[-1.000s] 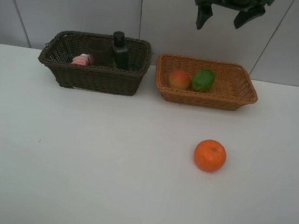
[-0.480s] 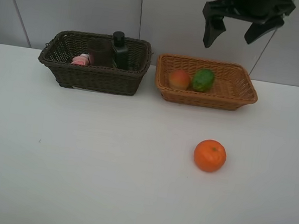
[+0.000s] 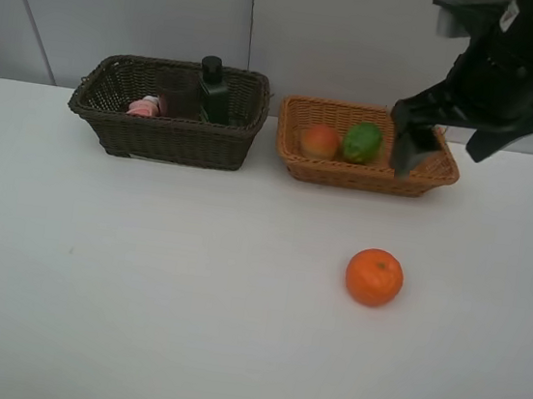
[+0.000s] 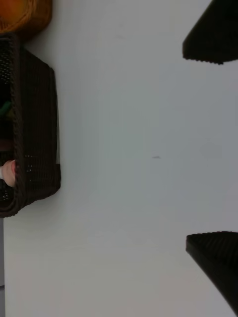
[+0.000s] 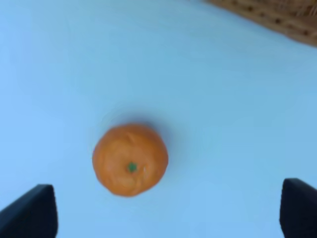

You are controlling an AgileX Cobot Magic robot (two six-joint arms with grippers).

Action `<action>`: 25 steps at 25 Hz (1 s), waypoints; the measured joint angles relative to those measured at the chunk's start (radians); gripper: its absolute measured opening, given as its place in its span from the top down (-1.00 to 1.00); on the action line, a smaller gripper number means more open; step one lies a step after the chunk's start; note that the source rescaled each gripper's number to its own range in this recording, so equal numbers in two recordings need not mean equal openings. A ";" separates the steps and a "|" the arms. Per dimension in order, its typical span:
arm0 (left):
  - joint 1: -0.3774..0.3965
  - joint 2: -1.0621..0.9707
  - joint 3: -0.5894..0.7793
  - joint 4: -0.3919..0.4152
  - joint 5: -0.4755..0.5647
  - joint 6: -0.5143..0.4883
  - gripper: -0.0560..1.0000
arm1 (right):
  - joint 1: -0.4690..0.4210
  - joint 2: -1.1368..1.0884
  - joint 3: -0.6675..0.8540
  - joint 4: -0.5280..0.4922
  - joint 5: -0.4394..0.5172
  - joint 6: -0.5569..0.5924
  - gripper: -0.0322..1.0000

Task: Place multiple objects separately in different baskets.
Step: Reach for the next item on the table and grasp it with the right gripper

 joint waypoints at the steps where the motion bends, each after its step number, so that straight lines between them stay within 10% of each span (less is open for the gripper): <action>1: 0.000 0.000 0.000 0.000 0.000 0.000 -0.79 | 0.000 -0.011 0.029 0.011 -0.015 0.000 -1.00; 25: 0.000 0.000 0.000 0.002 0.000 0.000 -0.79 | 0.045 0.185 0.242 0.126 -0.257 0.000 -1.00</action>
